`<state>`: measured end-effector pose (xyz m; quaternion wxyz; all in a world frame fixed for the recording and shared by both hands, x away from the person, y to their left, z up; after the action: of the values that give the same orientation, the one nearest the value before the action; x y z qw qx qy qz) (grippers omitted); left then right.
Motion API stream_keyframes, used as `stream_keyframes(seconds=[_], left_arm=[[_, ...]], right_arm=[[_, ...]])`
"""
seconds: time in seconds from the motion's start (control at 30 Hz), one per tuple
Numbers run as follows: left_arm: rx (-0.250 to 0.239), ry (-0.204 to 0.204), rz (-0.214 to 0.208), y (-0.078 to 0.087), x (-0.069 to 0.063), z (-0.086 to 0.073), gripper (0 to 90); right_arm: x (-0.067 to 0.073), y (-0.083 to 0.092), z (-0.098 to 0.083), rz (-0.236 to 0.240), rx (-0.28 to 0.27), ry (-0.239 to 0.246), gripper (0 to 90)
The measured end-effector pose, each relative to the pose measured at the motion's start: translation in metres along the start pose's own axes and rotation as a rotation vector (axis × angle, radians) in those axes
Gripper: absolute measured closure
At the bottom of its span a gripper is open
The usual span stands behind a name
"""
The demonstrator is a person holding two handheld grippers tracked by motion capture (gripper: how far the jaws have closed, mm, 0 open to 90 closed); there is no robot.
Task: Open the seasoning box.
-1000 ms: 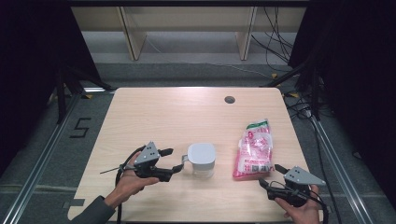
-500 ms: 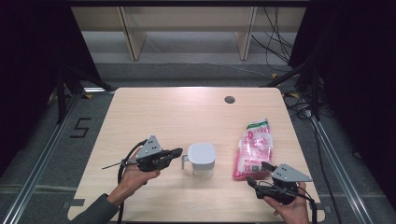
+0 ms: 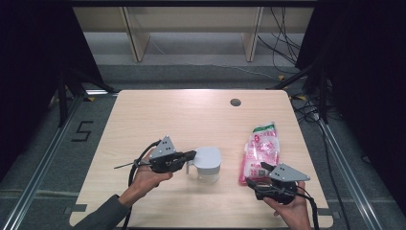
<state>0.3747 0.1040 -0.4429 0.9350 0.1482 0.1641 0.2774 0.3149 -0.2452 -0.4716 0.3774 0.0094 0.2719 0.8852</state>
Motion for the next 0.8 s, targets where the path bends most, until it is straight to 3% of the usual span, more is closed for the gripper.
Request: stream_keyframes(seconds=[0.03,0.17,0.2,0.4,0.43,0.53,0.6,0.67,0.8], left_arm=[[0.006,-0.005,0.01,-0.001,0.0,-0.001,89.3],[-0.001,-0.02,0.008,-0.001,0.003,0.0,89.3],[-0.004,0.016,0.01,-0.001,0.002,-0.002,89.3],[-0.004,0.013,0.014,0.0,0.003,-0.002,89.3],[-0.009,0.018,0.012,0.0,0.003,-0.003,89.3],[-0.013,0.02,0.01,0.0,0.003,-0.003,89.3],[-0.015,0.019,0.008,0.0,0.003,-0.003,89.3],[-0.017,0.018,0.002,0.0,0.005,-0.004,89.3],[-0.019,0.027,0.009,0.002,0.005,-0.005,89.3]], right_arm=[[-0.001,-0.002,0.002,0.011,-0.006,0.033,23.2],[0.0,-0.005,0.005,0.014,-0.02,0.046,24.0],[0.0,-0.005,0.005,0.014,-0.02,0.046,24.0],[0.003,-0.013,0.012,0.047,-0.021,0.048,28.5],[0.004,-0.015,0.015,0.056,-0.024,0.041,36.2],[0.003,-0.02,0.022,0.062,-0.081,0.081,46.8],[0.003,-0.022,0.024,0.065,-0.086,0.083,50.1],[0.005,-0.029,0.029,0.089,-0.092,0.081,60.0],[0.005,-0.035,0.033,0.08,-0.095,0.113,67.9]])
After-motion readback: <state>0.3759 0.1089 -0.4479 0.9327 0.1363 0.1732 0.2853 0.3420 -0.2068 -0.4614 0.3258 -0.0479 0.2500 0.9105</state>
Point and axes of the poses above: each handheld gripper's, and its own axes: y roughly backward along the jaws, z roughly out of its top, x roughly to its left, the point moved 1 cm from there along -y, roughly forward along the jaws, and after that the axes turned 10 degrees about y, right-handed, at the moved point
